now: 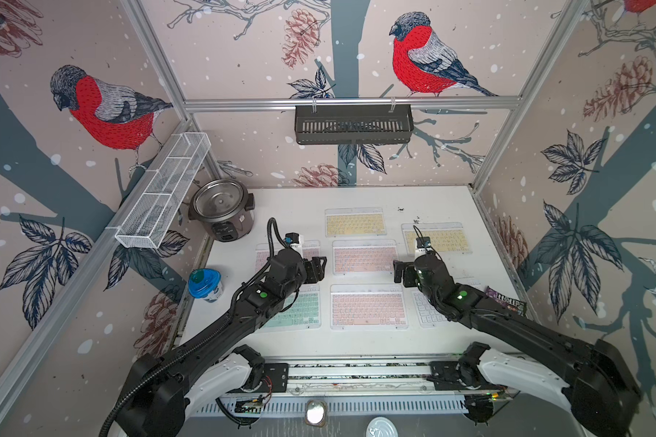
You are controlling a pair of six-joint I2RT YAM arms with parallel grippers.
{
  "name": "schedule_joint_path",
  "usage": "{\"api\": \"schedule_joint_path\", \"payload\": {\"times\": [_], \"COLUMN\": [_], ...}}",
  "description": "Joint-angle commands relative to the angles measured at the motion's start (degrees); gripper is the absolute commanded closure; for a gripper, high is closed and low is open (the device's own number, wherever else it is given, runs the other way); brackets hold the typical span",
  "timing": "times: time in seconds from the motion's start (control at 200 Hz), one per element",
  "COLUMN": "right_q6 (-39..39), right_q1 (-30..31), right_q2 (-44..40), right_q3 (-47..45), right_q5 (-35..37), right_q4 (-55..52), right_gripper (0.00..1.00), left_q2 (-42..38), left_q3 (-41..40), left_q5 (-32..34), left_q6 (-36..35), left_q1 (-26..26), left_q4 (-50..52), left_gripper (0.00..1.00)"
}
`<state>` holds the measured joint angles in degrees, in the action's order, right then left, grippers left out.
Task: Stack the numeric keypads
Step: Pick up the numeric keypad from the center of the board.
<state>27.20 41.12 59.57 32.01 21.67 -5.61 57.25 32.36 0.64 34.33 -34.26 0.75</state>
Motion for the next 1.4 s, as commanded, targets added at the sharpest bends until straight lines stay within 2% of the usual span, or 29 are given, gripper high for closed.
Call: {"api": "schedule_joint_path", "payload": {"times": [0.0, 0.29, 0.53, 0.705, 0.956, 1.396], "right_q6": [5.6, 11.2, 12.4, 12.6, 14.6, 17.4], "right_q1": [2.3, 3.7, 3.4, 2.8, 2.5, 4.0], "right_q2": [1.8, 1.9, 3.7, 5.2, 5.0, 6.2], "right_q3": [1.2, -1.1, -2.2, -2.6, -4.0, -5.7], "right_q5": [-5.0, -16.6, -17.5, -18.4, -19.6, -20.3], "right_q4": [-7.4, -10.3, -11.3, -11.0, -10.4, -8.8], "right_gripper": [0.00, 0.01, 0.01, 0.01, 0.01, 0.01], "left_q2": [-0.6, -0.2, 5.0, 9.7, 15.3, 18.1], "left_q3": [-1.0, -3.2, -3.5, -3.9, -2.4, -1.6], "left_q5": [-1.3, -4.8, -10.8, -12.5, -13.2, -13.5], "left_q6": [1.3, 1.2, 0.3, -0.2, -1.3, -0.9], "left_q1": [-2.1, -5.1, -6.0, -6.4, -7.4, -10.0], "left_q4": [4.6, 6.8, 5.4, 3.2, 2.4, 3.8], "left_gripper": [0.29, 0.29, 0.28, 0.29, 0.29, 0.29]}}
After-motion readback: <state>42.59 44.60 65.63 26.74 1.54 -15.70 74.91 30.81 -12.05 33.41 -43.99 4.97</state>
